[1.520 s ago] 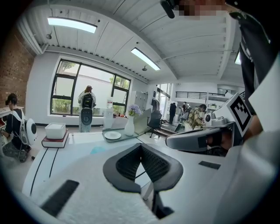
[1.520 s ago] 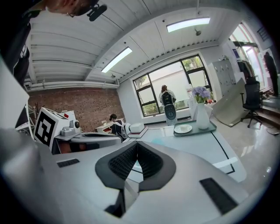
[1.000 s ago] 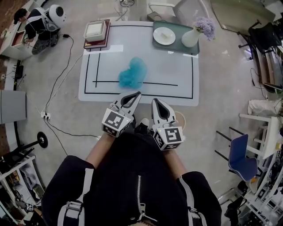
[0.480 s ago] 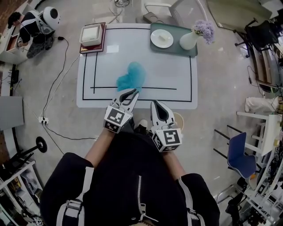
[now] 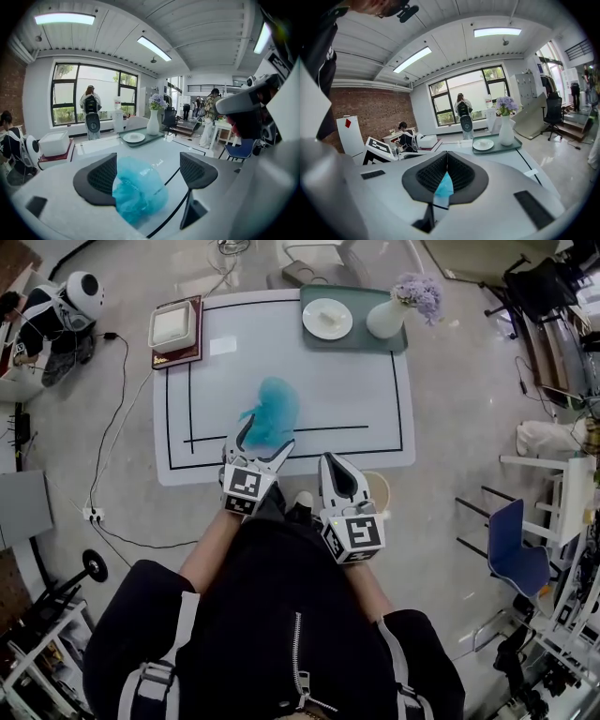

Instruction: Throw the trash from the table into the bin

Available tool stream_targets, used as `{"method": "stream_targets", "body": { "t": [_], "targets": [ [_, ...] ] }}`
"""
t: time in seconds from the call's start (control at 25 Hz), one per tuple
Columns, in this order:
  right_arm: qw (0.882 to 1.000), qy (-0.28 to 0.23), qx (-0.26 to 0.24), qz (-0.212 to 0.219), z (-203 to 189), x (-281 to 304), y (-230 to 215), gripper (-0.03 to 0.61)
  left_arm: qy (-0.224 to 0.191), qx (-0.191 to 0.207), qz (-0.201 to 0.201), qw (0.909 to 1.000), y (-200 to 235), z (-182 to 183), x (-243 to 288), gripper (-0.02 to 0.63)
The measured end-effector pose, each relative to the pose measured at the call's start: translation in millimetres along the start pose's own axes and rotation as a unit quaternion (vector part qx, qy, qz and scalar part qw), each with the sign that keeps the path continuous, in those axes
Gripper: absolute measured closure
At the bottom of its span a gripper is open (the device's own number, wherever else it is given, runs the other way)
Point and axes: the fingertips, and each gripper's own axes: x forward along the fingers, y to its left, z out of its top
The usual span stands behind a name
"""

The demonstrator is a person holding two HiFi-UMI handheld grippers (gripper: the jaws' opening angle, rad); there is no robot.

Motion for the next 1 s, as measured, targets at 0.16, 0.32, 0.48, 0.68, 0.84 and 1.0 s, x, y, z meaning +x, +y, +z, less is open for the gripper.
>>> {"method": "stream_targets", "body": {
  "t": [0.16, 0.32, 0.48, 0.68, 0.84, 1.0],
  "targets": [
    [1.000, 0.001, -0.003, -0.017, 0, 0, -5, 0.569, 0.012, 0.006, -0.014, 0.9998, 2, -5, 11, 0.209],
    [1.000, 0.004, -0.002, -0.026, -3, -2, -8, 0.569, 0.030, 0.005, -0.017, 0.9994, 4, -17, 21, 0.209],
    [0.999, 0.005, 0.001, -0.035, -3, -2, -12, 0.569, 0.049, 0.000, -0.021, 0.9986, 8, -30, 29, 0.209],
    [0.999, 0.009, 0.001, -0.045, -4, -3, -17, 0.569, 0.091, -0.011, -0.028, 0.9954, 11, -53, 39, 0.209],
    [0.999, 0.011, 0.003, -0.053, -5, -3, -20, 0.569, 0.131, -0.021, -0.034, 0.9906, 13, -74, 46, 0.209],
    [0.998, 0.012, 0.008, -0.062, -6, -4, -23, 0.569, 0.158, -0.032, -0.039, 0.9861, 12, -88, 50, 0.209]
  ]
}}
